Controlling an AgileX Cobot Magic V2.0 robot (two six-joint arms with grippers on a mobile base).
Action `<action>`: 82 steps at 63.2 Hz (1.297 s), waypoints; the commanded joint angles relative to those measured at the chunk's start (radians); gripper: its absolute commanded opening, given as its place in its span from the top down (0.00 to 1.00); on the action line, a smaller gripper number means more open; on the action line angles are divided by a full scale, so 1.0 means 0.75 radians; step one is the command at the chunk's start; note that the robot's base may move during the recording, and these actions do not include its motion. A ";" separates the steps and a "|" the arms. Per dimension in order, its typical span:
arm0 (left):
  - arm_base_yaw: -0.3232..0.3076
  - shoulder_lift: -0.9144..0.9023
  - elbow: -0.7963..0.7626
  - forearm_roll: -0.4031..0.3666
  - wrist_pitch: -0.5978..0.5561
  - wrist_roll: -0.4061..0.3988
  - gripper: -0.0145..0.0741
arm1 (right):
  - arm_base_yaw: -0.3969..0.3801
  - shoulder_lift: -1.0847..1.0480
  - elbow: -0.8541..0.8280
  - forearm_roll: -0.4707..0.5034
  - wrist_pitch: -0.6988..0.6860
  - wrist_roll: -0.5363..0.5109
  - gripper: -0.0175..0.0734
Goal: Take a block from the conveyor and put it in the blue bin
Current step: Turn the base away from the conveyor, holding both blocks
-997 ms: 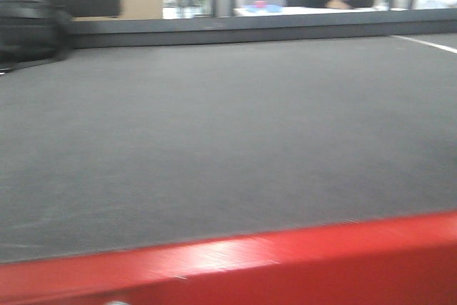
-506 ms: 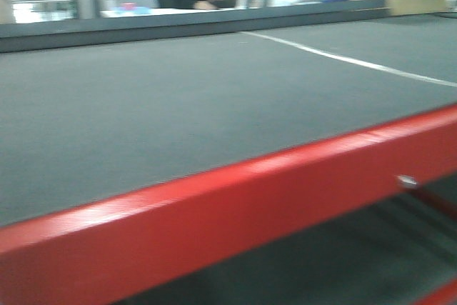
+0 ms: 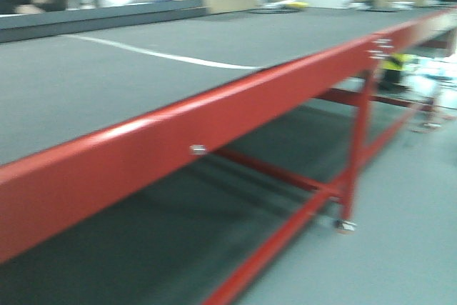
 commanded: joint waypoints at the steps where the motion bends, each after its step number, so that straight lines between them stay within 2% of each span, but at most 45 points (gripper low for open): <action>1: 0.007 -0.004 0.000 -0.001 -0.016 -0.006 0.96 | -0.001 -0.009 -0.010 -0.010 -0.022 -0.005 0.99; 82: 0.007 -0.004 0.000 -0.001 -0.016 -0.006 0.96 | -0.001 -0.009 -0.010 -0.010 -0.022 -0.005 0.99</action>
